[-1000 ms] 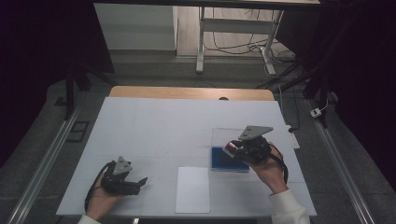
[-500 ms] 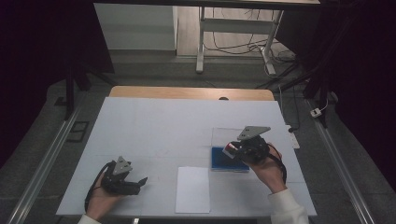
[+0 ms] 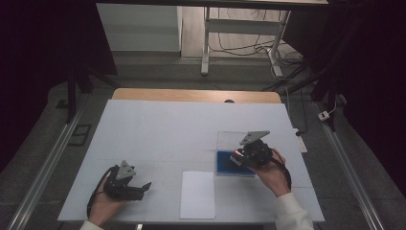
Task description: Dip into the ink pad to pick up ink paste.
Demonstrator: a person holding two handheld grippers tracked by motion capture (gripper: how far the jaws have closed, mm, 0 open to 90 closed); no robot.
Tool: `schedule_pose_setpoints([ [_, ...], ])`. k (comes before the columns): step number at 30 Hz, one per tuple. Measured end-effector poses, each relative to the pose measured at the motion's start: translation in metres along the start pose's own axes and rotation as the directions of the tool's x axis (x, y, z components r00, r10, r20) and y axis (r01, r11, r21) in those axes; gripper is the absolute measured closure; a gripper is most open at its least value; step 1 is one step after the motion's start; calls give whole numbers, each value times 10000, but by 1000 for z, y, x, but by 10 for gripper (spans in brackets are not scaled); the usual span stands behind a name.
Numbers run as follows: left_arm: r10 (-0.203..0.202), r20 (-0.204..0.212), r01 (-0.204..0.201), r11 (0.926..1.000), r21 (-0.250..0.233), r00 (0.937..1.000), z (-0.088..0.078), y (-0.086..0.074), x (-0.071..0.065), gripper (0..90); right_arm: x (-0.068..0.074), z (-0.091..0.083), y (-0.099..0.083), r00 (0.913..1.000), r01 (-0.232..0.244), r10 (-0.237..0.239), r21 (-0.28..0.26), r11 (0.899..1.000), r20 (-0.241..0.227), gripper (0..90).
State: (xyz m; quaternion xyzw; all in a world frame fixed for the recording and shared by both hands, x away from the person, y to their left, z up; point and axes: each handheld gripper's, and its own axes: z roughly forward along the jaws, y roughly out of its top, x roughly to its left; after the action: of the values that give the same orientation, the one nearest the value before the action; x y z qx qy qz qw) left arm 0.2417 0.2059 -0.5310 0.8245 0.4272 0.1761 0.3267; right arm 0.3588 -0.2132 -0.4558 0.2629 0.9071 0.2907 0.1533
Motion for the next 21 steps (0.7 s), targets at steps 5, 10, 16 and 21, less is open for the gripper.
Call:
schedule_pose_setpoints([
  [5, -8, 5, 8, 10000, -19, 10000, 0, 0, 0, 135, 2, 9, -1, 10000, 65, -64, 346, 9994, -13, 702],
  [10, -2, -2, 2, 10000, -2, 10000, 0, 0, 0, 135, 3, 14, -2, 9998, 197, -201, 619, 9979, 52, 703],
  [16, 16, 19, -16, 10000, 11, 10000, 0, 0, 0, 134, 2, 14, -1, 9999, 69, -75, 771, 9970, 83, 703],
  [21, 5, -4, -5, 10000, -3, 10000, 0, 0, -1, 135, 4, 15, 2, 9996, 160, -182, 1012, 9947, 210, 704],
])
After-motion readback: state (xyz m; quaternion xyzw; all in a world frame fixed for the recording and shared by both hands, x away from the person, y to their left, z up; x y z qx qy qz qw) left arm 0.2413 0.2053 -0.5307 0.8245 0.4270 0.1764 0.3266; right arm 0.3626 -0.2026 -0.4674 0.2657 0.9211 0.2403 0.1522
